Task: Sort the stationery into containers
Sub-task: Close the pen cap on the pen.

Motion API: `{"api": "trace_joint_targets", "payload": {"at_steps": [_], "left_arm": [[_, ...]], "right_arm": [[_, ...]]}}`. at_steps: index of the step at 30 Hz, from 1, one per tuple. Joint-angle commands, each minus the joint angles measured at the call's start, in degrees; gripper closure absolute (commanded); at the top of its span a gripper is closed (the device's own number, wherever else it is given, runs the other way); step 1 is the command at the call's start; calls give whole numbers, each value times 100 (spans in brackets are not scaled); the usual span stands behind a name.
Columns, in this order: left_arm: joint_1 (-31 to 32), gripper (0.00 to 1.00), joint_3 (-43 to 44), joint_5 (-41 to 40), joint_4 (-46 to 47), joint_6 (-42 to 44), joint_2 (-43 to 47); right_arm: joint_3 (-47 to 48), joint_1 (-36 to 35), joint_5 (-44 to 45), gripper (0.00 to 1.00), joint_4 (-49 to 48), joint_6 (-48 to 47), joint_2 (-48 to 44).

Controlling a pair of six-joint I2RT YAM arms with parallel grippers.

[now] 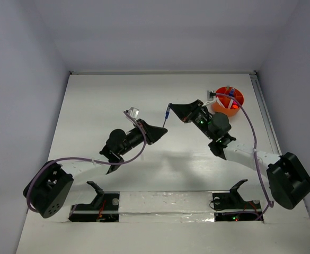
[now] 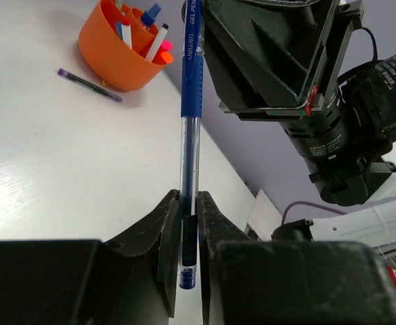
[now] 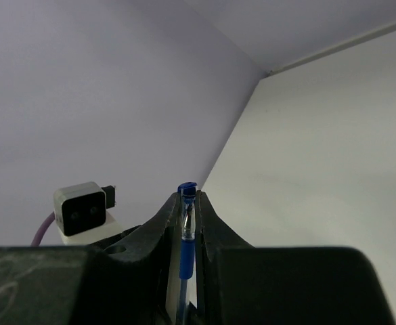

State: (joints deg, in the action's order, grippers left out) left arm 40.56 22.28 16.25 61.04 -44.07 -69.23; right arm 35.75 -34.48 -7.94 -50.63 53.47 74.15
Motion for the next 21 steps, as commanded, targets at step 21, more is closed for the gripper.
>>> {"api": "trace_joint_targets", "payload": {"at_steps": [21], "left_arm": [[-74,100,1445,-395,-259,303,402]], "right_arm": [[-1289,-832,-1367,100,616,-619,-427]]}}
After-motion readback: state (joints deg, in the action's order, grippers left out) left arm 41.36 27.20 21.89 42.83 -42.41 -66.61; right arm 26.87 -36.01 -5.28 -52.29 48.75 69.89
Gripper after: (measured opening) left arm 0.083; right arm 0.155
